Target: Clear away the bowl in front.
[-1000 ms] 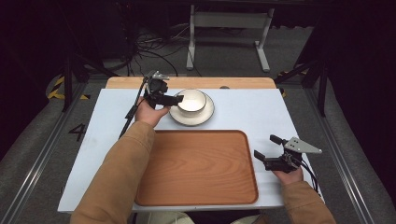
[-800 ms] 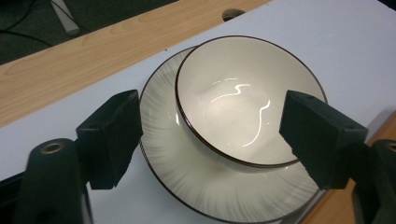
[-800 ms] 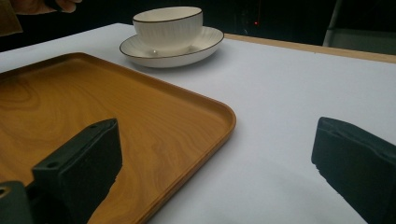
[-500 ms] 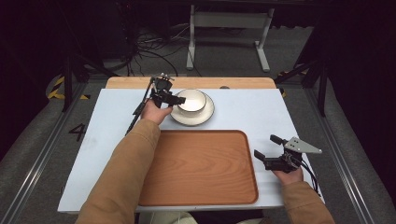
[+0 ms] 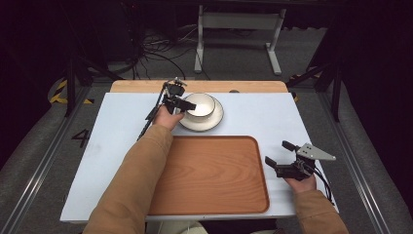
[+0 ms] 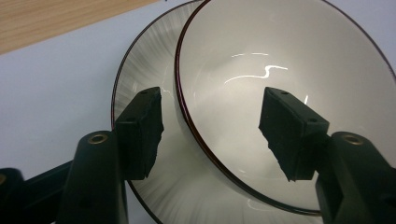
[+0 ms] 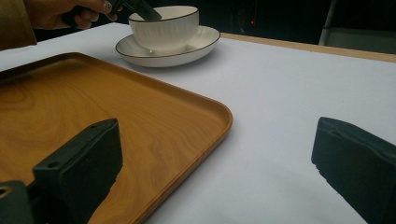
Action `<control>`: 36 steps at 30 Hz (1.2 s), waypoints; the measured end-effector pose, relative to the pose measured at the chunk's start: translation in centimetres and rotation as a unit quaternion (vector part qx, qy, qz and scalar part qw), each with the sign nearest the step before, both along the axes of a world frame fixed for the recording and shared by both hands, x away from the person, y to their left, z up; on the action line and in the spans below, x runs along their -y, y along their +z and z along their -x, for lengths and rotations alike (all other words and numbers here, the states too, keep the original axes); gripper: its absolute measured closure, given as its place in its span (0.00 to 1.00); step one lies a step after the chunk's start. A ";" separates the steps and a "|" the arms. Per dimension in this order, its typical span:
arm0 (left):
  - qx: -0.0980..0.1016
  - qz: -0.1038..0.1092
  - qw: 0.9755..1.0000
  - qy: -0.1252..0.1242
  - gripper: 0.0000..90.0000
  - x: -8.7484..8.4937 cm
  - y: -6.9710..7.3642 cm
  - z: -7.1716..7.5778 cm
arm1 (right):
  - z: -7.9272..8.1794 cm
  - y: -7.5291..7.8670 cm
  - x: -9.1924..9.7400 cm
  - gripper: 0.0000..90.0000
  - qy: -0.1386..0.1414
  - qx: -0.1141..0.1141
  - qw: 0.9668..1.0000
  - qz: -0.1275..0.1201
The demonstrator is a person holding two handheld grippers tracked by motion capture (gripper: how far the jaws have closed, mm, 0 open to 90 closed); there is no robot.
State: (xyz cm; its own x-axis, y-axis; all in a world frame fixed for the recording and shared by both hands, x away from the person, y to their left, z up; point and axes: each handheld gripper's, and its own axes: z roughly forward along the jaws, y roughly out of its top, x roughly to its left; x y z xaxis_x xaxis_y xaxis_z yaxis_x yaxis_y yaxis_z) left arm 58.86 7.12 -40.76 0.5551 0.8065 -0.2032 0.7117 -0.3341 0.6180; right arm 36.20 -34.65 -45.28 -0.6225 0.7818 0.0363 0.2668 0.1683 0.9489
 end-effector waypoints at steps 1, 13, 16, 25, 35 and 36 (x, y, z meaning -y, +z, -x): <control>-0.004 0.000 1.000 0.000 0.46 0.0 -0.1 -0.1 | 0.0 0.0 0.0 0.03 0.000 0.000 1.000 0.000; -0.038 -0.003 0.999 0.019 0.61 0.4 -1.0 -0.4 | 0.0 0.0 0.0 0.03 0.000 -0.001 1.000 0.002; -0.045 0.004 0.999 0.025 0.68 0.4 -1.0 -0.5 | 0.0 0.0 0.0 0.03 0.000 -0.001 1.000 0.002; -0.070 0.015 0.995 0.069 0.86 0.4 -1.0 -0.7 | 0.0 0.0 0.0 0.03 -0.001 -0.002 1.000 0.001; -0.075 0.024 0.993 0.082 0.91 0.2 -0.8 -0.7 | 0.0 0.0 0.0 0.03 -0.001 -0.003 1.000 0.001; -0.076 0.024 0.993 0.082 0.91 0.2 -0.8 -0.7 | 0.0 0.0 0.0 0.03 -0.001 -0.003 1.000 0.001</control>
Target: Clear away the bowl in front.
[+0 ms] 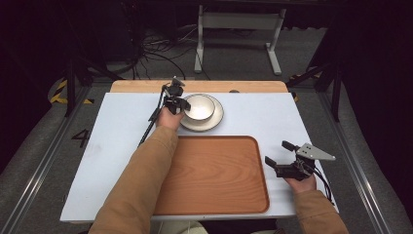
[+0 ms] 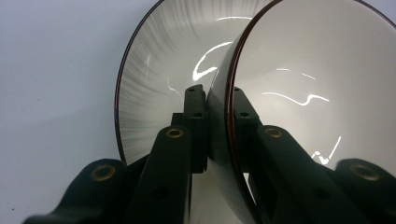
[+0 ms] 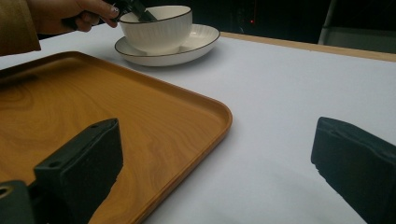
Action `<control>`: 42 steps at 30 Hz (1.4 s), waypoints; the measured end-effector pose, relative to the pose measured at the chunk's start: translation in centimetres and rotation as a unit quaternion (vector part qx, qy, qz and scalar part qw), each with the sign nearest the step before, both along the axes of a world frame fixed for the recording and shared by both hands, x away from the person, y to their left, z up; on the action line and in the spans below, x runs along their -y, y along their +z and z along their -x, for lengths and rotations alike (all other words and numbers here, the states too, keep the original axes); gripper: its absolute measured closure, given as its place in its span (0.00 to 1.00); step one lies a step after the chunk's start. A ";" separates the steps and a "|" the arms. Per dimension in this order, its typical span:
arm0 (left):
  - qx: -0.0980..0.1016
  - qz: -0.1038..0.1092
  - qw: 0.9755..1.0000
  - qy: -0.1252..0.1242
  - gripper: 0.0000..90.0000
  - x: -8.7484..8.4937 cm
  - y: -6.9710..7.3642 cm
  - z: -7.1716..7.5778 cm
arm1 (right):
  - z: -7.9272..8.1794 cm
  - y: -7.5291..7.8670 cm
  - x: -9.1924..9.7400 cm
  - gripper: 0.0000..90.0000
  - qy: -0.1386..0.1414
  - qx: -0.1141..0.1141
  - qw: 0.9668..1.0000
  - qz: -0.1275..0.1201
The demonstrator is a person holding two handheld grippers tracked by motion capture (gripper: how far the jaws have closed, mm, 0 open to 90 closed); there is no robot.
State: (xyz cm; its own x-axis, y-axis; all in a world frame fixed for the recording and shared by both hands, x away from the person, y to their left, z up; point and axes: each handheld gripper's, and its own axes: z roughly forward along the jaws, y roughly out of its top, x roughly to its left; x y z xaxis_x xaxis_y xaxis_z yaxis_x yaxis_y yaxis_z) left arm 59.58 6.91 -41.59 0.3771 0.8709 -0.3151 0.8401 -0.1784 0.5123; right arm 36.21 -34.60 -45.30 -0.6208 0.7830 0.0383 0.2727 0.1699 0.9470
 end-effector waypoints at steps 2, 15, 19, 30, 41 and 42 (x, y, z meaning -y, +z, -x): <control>-0.002 0.001 1.000 0.005 0.91 0.0 0.0 0.0 | 0.0 0.0 0.0 0.03 0.000 0.000 1.000 0.000; -0.002 0.006 1.000 0.011 0.91 0.1 0.5 0.3 | 0.0 0.0 0.0 0.03 0.000 0.000 1.000 0.000; 0.004 0.009 1.000 0.012 0.91 0.0 1.1 0.6 | 0.0 0.0 0.0 0.03 0.000 0.000 1.000 0.000; 0.025 -0.014 1.000 -0.001 0.91 -0.4 3.4 1.2 | 0.0 0.0 0.0 0.03 -0.001 0.000 1.000 0.000; 0.037 -0.012 0.999 -0.015 0.91 -0.4 5.3 2.0 | 0.0 0.0 0.0 0.03 -0.001 0.001 1.000 -0.001; 0.037 -0.014 0.999 -0.021 0.91 -0.5 5.5 2.0 | 0.0 0.0 0.0 0.03 -0.001 0.001 1.000 -0.001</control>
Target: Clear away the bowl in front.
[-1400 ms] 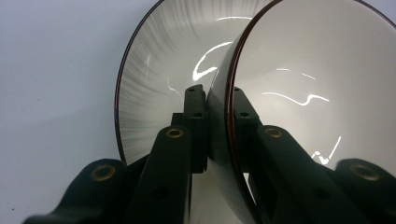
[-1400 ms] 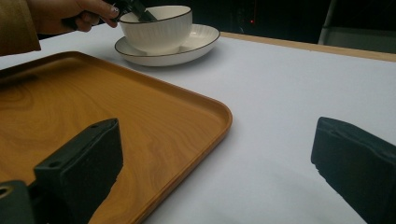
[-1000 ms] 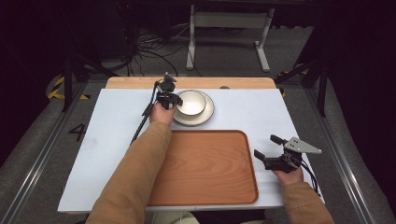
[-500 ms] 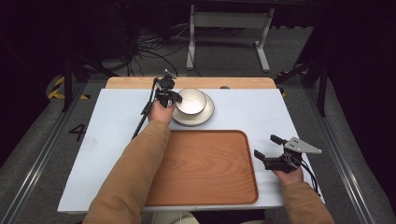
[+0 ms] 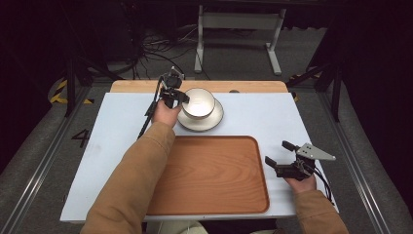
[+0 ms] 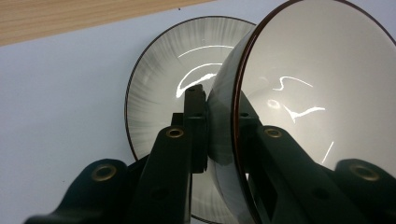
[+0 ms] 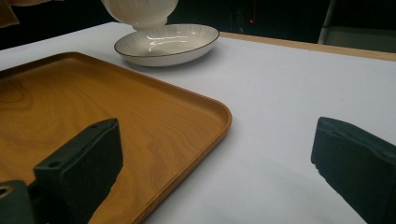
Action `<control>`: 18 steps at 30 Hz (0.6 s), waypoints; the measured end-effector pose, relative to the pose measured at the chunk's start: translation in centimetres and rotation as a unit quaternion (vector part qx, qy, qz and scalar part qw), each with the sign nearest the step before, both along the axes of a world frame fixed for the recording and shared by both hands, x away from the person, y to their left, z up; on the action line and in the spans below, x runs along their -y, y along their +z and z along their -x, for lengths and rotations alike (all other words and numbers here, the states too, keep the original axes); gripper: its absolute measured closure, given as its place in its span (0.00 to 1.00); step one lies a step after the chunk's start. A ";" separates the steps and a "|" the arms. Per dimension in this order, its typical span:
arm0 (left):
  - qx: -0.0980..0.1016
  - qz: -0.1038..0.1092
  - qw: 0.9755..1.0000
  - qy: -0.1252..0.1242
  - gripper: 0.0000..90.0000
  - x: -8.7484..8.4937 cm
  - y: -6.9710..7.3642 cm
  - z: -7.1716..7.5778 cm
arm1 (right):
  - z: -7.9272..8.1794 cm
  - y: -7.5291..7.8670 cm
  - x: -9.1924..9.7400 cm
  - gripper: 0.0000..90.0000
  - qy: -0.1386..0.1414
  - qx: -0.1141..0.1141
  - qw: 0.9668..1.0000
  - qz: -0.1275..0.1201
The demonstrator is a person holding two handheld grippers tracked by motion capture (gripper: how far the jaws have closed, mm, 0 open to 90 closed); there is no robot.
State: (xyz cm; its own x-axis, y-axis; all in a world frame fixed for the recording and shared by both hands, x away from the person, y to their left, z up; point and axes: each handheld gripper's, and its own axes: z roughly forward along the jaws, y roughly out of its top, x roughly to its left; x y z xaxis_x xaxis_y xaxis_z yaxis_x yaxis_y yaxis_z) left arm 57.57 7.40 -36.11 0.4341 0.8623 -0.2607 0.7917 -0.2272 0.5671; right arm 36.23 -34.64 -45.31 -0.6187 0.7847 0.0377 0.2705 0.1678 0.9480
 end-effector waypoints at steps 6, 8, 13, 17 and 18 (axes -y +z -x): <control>-0.002 0.002 1.000 -0.002 0.91 -0.1 0.6 0.5 | 0.0 0.0 0.0 0.03 0.000 0.000 1.000 0.000; -0.002 -0.001 1.000 -0.015 0.91 -0.2 1.0 0.9 | 0.0 0.0 0.0 0.03 0.000 0.000 1.000 0.000; -0.002 -0.009 0.999 -0.046 0.91 -0.4 1.8 1.7 | 0.0 0.0 0.0 0.03 0.000 0.000 1.000 0.000; -0.004 -0.007 0.998 -0.055 0.91 -0.5 2.3 2.4 | 0.0 0.0 0.0 0.03 0.000 0.000 1.000 0.001; -0.003 -0.009 0.998 -0.063 0.91 -0.5 2.5 2.6 | 0.0 0.0 0.0 0.03 0.000 0.000 1.000 0.000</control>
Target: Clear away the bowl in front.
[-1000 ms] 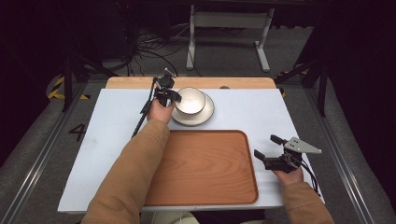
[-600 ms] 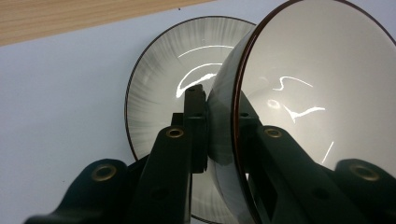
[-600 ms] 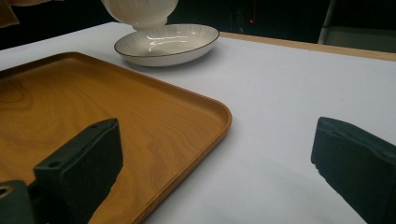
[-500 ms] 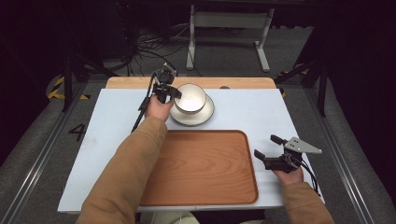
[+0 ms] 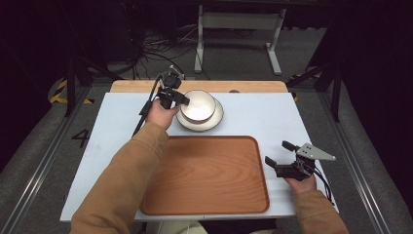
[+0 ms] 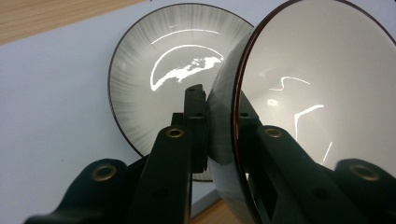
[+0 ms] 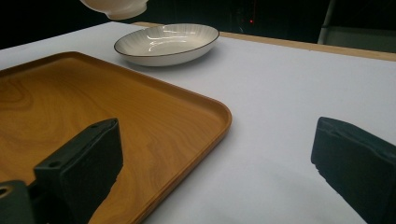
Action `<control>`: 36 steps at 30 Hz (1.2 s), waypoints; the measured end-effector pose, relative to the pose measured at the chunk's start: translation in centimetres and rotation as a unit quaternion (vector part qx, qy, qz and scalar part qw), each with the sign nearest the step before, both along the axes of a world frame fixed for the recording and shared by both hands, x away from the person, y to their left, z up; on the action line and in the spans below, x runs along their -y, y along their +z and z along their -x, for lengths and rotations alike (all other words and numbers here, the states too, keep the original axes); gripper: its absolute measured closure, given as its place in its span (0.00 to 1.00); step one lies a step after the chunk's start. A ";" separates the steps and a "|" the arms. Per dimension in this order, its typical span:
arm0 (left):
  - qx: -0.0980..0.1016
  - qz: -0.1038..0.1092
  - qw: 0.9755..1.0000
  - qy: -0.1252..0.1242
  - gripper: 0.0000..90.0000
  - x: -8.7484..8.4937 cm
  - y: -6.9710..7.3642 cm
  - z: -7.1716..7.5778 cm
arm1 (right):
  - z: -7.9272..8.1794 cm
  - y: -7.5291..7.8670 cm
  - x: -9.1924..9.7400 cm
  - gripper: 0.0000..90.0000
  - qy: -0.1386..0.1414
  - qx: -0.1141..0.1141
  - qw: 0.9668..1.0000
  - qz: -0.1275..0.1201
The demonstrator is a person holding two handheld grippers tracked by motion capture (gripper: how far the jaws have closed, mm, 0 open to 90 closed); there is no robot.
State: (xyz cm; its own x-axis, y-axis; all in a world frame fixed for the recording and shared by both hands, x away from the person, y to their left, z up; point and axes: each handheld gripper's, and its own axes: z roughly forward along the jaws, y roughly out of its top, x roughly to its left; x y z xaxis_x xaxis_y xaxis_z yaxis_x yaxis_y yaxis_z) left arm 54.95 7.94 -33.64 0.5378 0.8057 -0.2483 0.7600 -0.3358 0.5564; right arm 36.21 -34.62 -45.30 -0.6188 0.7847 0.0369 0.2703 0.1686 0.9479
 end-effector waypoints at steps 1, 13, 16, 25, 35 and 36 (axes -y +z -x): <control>0.003 -0.004 1.000 -0.010 0.91 -0.1 0.3 0.4 | 0.0 0.0 0.0 0.03 0.001 0.000 1.000 0.000; 0.001 -0.003 0.999 -0.054 0.91 -0.6 1.4 2.9 | 0.0 0.0 0.0 0.03 0.001 0.000 1.000 0.000; -0.001 -0.007 0.998 -0.065 0.91 -0.5 1.7 3.6 | 0.0 0.0 0.0 0.03 0.000 -0.002 1.000 0.000; -0.002 -0.009 0.995 -0.095 0.91 -0.1 2.2 5.3 | 0.0 0.0 0.0 0.03 0.001 0.000 1.000 0.000; -0.011 -0.017 0.992 -0.126 0.91 0.2 2.1 6.9 | 0.0 0.0 0.0 0.03 0.000 -0.003 1.000 0.000; -0.012 -0.018 0.991 -0.129 0.91 0.2 2.0 7.0 | 0.0 0.0 0.0 0.03 0.000 -0.002 1.000 0.000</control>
